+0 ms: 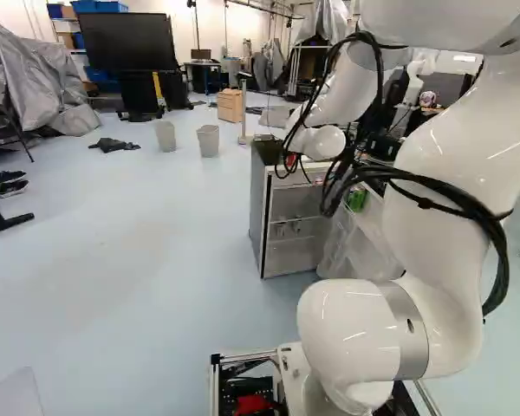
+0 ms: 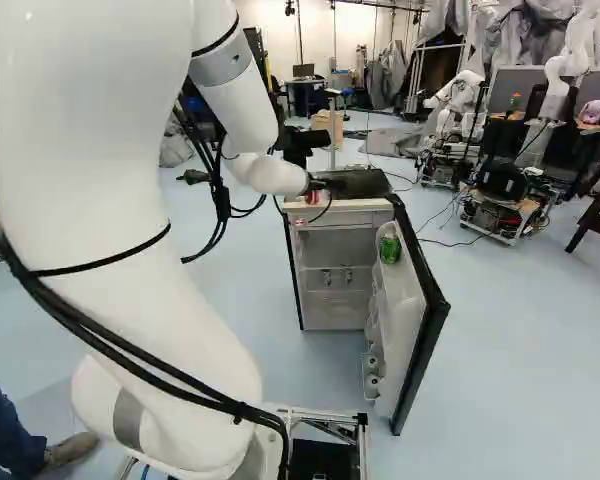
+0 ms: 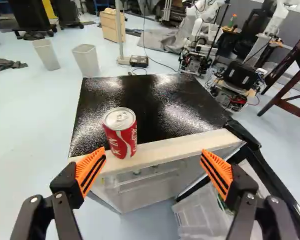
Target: Grab a drink from the fridge
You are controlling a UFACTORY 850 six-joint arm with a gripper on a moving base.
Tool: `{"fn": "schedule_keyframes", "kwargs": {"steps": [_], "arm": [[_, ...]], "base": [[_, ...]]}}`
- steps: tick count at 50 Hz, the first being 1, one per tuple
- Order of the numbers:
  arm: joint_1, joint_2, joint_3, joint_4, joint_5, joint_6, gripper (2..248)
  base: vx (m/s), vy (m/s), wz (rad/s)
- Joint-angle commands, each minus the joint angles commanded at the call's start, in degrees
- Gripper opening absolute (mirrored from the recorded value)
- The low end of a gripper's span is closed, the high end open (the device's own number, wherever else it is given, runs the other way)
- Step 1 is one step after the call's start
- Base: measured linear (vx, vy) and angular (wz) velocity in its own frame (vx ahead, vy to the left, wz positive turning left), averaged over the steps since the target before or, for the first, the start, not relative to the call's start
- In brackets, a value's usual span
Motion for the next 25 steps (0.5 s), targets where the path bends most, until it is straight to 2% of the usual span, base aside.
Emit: {"fn": "schedule_keyframes", "kwargs": {"steps": [25], "arm": [[-4.84, 5.06, 2.03, 1.2, -1.68, 0.0, 247]], "base": [[0.0, 0.0, 0.0]]}}
